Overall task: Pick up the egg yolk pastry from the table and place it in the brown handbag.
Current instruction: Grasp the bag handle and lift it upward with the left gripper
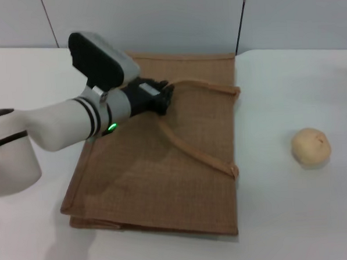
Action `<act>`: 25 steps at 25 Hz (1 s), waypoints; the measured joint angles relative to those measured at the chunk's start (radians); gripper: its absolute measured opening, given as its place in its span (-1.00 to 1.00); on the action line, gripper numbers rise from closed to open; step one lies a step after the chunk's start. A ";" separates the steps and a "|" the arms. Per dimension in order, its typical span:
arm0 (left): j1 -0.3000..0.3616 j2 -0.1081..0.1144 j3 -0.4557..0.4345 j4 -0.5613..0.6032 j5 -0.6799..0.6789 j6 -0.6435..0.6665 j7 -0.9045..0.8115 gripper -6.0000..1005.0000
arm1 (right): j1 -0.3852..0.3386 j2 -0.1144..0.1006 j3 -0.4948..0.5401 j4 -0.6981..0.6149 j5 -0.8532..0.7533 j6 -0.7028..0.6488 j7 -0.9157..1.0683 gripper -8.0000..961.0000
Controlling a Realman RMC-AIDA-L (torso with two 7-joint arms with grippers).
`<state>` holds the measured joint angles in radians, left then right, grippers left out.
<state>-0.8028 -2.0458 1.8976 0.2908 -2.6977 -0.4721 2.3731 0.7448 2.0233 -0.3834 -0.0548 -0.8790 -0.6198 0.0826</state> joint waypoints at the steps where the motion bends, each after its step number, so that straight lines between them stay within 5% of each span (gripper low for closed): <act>1: 0.002 0.002 0.000 0.016 0.001 0.002 0.000 -0.77 | -0.002 0.000 0.000 0.000 0.000 0.000 -0.001 0.77; 9: 0.064 0.026 0.004 0.245 0.095 0.103 -0.031 -0.77 | -0.015 0.000 -0.007 0.007 -0.003 -0.001 -0.003 0.77; 17: 0.239 0.132 0.005 0.686 0.380 0.209 -0.332 -0.77 | -0.016 0.001 -0.004 0.009 -0.002 0.001 -0.001 0.77; 25: 0.311 0.210 -0.025 0.937 0.916 0.171 -0.946 -0.77 | -0.013 0.001 -0.008 0.010 -0.006 0.033 0.022 0.77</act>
<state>-0.4913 -1.8357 1.8723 1.2280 -1.7815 -0.3007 1.4270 0.7321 2.0238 -0.3916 -0.0443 -0.8849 -0.5864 0.1047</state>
